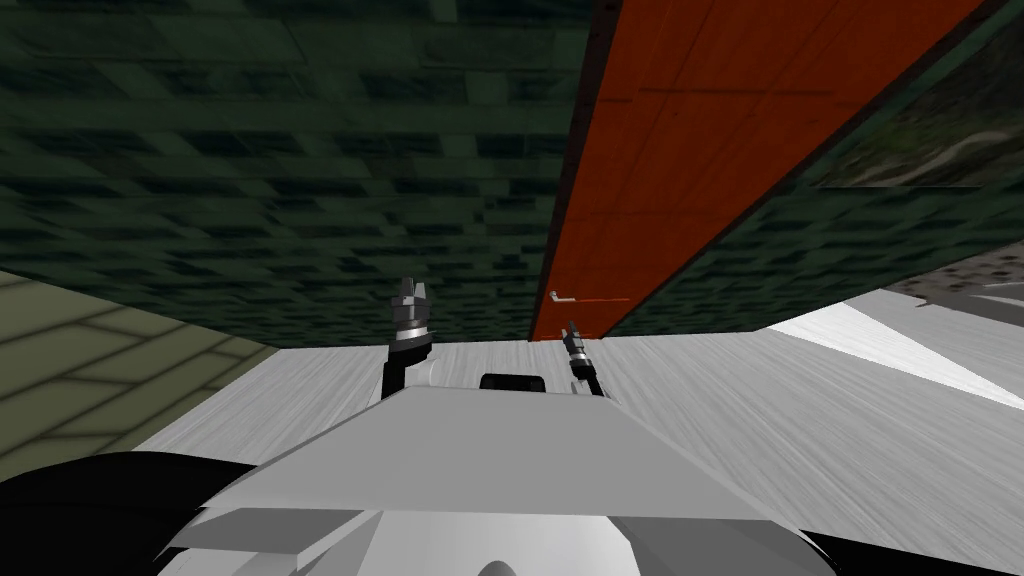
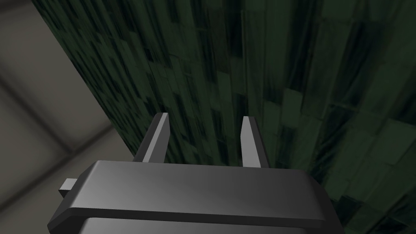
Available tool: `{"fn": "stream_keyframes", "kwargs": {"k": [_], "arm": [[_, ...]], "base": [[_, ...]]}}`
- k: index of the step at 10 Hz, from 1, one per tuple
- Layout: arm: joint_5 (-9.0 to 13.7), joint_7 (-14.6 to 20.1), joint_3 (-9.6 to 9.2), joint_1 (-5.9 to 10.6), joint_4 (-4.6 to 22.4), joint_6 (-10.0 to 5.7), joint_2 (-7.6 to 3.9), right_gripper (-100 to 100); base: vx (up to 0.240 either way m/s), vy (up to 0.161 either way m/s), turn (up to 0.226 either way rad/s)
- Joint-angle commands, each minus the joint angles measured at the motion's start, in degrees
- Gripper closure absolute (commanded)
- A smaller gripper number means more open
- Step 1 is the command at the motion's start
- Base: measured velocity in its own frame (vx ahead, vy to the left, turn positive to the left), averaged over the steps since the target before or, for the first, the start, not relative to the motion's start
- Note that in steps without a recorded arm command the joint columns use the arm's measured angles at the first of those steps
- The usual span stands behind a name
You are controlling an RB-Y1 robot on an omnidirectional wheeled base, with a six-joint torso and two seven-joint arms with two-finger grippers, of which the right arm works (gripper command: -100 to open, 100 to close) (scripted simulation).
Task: Pull the door open
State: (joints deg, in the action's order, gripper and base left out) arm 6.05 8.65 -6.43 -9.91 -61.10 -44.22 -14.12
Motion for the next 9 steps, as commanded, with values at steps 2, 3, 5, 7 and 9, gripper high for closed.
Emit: {"fn": "stream_keyframes", "kwargs": {"k": [2,3,5,7,9], "arm": [[0.6,0.2,-0.2,0.86,3.5,-0.95,-0.47,-100],[0.8,0.4,-0.3,1.25,5.1,-1.33,-0.72,-100],[1.1,0.5,-0.42,1.72,6.9,-1.79,-1.02,-100],[1.6,0.7,-0.58,2.39,9.6,-2.45,-1.45,-100],[2.2,1.8,0.54,2.35,11.1,-3.64,-2.52,-100]], "base": [[0.097,-0.063,0.075],[0.123,-0.089,0.101],[0.113,-0.091,0.087],[0.108,-0.059,0.08],[0.086,0.019,0.121]]}}
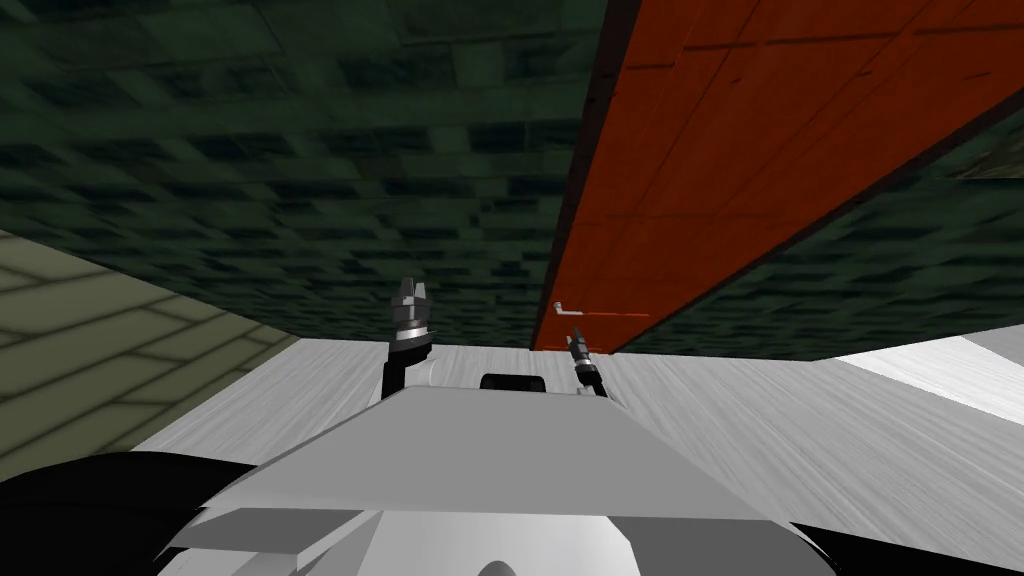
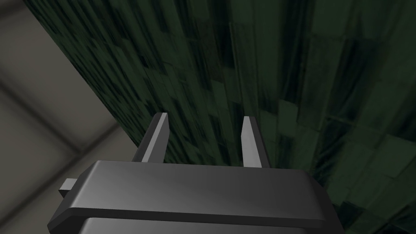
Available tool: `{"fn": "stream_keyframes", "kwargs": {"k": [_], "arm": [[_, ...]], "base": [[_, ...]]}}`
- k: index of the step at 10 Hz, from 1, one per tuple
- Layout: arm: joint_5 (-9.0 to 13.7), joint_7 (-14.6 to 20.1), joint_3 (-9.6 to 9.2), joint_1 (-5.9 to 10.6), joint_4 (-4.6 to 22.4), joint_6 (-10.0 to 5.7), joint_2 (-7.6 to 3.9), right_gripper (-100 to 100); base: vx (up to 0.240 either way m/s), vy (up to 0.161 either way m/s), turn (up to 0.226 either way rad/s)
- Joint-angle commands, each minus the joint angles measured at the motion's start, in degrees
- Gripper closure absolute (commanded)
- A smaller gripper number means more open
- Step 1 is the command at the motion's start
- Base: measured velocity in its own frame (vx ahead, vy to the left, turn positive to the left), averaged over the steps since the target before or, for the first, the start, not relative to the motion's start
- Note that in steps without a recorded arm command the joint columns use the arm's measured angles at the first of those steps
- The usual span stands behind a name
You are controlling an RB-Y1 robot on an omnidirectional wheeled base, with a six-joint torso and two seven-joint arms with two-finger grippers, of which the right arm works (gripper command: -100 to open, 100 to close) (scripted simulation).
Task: Pull the door open
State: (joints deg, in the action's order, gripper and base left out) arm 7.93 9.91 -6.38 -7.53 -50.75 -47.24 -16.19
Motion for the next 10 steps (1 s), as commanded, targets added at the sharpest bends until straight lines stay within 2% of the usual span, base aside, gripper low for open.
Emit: {"fn": "stream_keyframes", "kwargs": {"k": [1,3,5,7,8,9,10], "arm": [[0.5,0.9,0.88,-0.03,1.4,-1.06,-0.83,-100],[1.7,2.6,2.66,-0.06,4.4,-3.09,-2.61,-100],[2.7,4.2,4.36,-0.09,7.3,-5.02,-4.3,-100],[3.3,5.2,5.38,-0.1,9.0,-6.18,-5.31,-100],[3.2,5.1,5.08,-0.58,7.9,-5.76,-5.2,-100],[3.2,5.1,5.08,-0.58,7.9,-5.76,-5.2,100],[3.2,5.1,5.08,-0.58,7.9,-5.76,-5.2,100]], "base": [[0.19,0.113,0.229],[0.183,0.1,0.21],[0.205,0.03,0.23],[0.215,-0.037,0.141],[0.09,-0.022,0.02],[-0.011,0.0,-0.014],[-0.033,0.002,-0.026]]}}
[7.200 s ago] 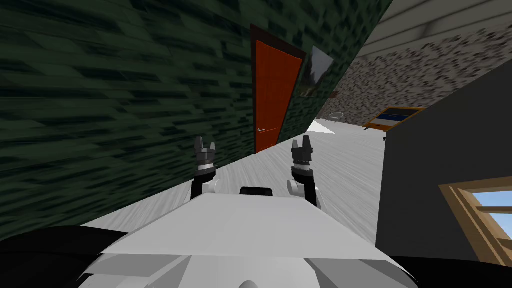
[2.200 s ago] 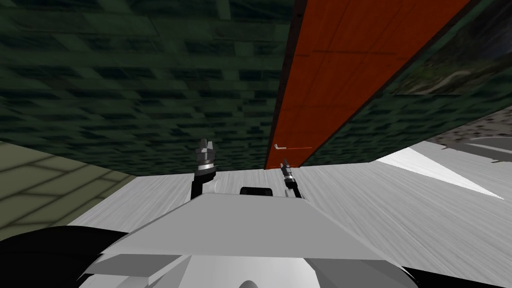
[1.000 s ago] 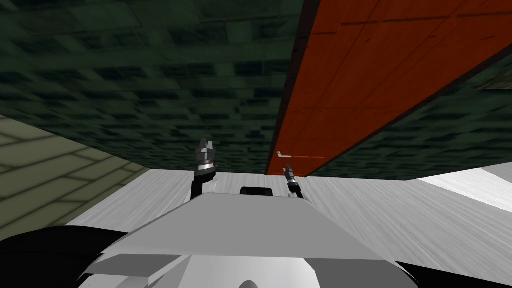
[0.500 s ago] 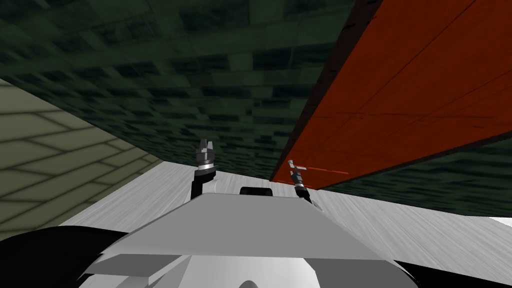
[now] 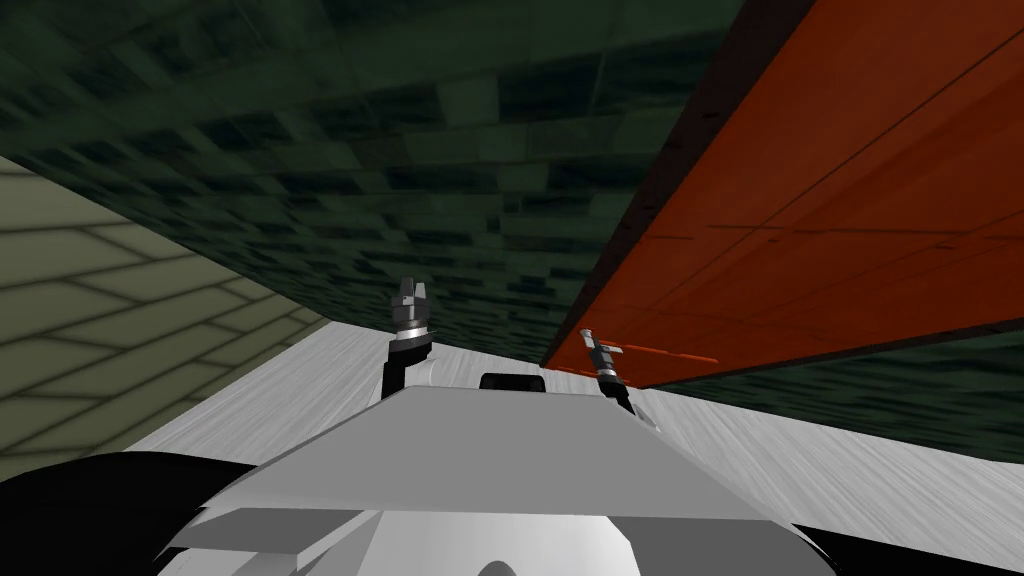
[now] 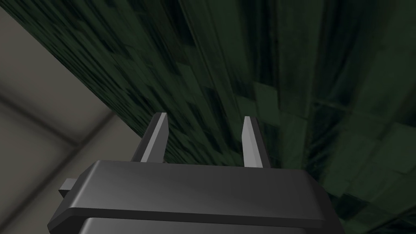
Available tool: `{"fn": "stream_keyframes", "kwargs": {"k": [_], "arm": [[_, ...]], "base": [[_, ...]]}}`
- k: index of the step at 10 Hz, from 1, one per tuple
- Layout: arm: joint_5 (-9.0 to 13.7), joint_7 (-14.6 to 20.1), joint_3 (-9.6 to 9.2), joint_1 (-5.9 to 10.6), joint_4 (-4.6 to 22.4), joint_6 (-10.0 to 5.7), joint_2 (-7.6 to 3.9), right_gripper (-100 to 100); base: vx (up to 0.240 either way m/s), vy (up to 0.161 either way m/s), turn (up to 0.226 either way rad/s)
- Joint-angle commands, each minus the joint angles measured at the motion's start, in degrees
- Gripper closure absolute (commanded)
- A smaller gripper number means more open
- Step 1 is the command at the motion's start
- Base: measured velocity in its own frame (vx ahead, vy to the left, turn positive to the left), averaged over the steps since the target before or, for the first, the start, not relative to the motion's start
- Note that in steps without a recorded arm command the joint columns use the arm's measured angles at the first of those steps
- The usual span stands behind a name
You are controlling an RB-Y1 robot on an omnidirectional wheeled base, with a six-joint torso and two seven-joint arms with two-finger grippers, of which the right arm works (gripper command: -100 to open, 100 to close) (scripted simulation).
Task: Pull the door open
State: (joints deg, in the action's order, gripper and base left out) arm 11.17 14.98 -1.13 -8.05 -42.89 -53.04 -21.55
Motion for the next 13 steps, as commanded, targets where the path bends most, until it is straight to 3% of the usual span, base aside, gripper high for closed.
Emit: {"fn": "stream_keyframes", "kwargs": {"k": [1,4,13], "arm": [[-0.1,0.0,-0.17,-0.05,0.0,0.05,0.15,100],[-0.1,0.0,-0.17,-0.05,0.0,0.05,0.15,100],[-1.0,4.4,-3.76,-4.91,1.4,-7.61,-3.96,100]], "base": [[-0.031,0.004,0.004],[-0.009,0.0,0.001],[-0.19,-0.053,0.144]]}}
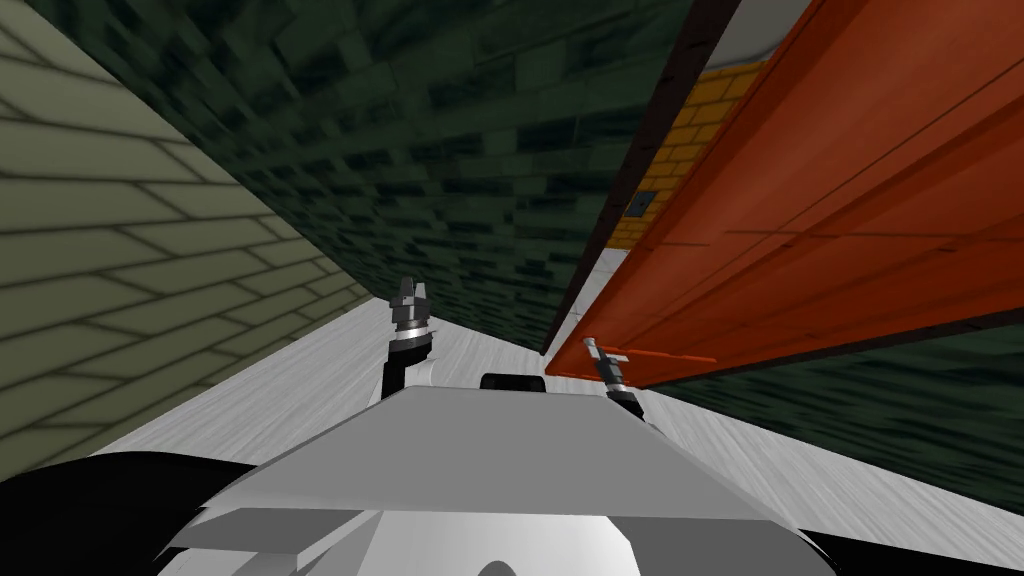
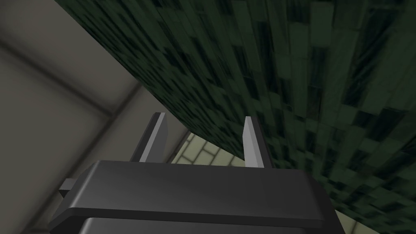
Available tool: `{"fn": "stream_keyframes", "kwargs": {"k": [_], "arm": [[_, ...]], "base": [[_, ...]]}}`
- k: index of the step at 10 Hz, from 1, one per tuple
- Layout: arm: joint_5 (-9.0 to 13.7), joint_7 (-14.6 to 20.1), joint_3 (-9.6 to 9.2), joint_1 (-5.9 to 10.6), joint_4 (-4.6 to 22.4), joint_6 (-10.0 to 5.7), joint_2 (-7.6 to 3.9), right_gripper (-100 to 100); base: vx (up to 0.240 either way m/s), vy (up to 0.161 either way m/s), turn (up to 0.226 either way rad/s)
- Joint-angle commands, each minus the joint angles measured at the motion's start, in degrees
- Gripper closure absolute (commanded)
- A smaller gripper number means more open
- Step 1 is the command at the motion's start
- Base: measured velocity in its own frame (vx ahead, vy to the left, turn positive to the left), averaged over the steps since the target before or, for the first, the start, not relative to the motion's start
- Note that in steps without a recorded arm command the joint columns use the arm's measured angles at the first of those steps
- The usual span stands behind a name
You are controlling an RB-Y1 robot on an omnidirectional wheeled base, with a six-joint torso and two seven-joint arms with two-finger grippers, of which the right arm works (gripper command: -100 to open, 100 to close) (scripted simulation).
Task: Pull the door open
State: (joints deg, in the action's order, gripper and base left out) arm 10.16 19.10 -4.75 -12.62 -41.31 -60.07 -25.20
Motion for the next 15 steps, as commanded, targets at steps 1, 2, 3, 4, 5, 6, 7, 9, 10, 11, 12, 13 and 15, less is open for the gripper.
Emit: {"fn": "stream_keyframes", "kwargs": {"k": [1,2,3,4,5,6,7,9,10,11,12,13,15], "arm": [[-0.1,0.7,-0.5,-0.82,0.0,-1.38,-0.71,100],[0.0,0.3,-0.24,-0.78,-0.3,-0.71,-0.36,100],[-0.1,0.7,-0.69,-1.4,0.3,-1.94,-0.7,100],[-0.1,0.9,-0.89,-1.63,0.6,-2.63,-0.91,100],[-0.2,1.2,-1.12,-1.89,0.9,-3.41,-1.15,100],[-0.2,1.4,-1.36,-2.18,1.3,-4.26,-1.42,100],[-0.2,1.7,-1.62,-2.47,1.7,-5.14,-1.69,100],[-0.2,2.3,-2.13,-3.05,2.5,-6.88,-2.23,100],[-0.3,2.5,-2.36,-3.32,2.9,-7.66,-2.47,100],[-0.3,2.7,-2.56,-3.55,3.2,-8.36,-2.69,100],[-0.3,3.1,-2.85,-3.88,3.7,-9.34,-2.99,100],[-0.3,2.9,-2.69,-3.28,4.2,-8.84,-2.82,100],[-3.0,3.8,-1.92,-1.74,5.4,-9.13,-2.31,100]], "base": [[-0.18,-0.019,0.101],[-0.078,-0.007,0.005],[-0.113,-0.045,0.157],[-0.208,-0.08,0.202],[-0.224,-0.076,0.161],[-0.224,-0.059,0.159],[-0.22,-0.062,0.168],[-0.202,-0.061,0.183],[-0.2,-0.051,0.152],[-0.204,-0.043,0.152],[-0.19,-0.048,0.161],[-0.081,-0.024,0.029],[-0.125,-0.006,-0.04]]}}
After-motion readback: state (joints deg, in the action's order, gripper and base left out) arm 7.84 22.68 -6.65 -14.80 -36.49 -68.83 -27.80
